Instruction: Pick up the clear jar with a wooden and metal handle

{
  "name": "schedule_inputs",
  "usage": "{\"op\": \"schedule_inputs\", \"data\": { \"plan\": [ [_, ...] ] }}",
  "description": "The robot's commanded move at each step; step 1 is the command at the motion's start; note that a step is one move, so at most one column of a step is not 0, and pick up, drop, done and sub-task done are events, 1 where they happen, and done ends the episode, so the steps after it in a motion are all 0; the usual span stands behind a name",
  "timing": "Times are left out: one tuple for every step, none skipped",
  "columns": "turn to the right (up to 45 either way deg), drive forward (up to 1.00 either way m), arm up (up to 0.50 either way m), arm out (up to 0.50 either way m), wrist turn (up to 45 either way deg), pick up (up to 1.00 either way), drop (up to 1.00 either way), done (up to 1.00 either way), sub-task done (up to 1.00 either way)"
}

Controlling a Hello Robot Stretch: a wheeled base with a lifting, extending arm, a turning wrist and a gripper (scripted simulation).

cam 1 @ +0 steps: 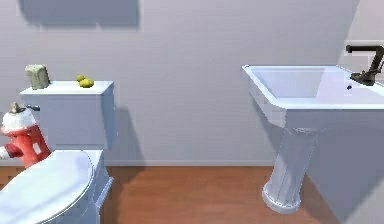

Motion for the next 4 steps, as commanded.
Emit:
{"op": "schedule_inputs", "data": {
  "plan": [
    [0.0,0.00,0.00,0.00,45.0,0.00,0.00,0.00,0.00],
    [0.0,0.00,0.00,0.00,45.0,0.00,0.00,0.00,0.00],
    [0.0,0.00,0.00,0.00,45.0,0.00,0.00,0.00,0.00],
    [0.0,0.00,0.00,0.00,15.0,0.00,0.00,0.00,0.00]
  ]
}}
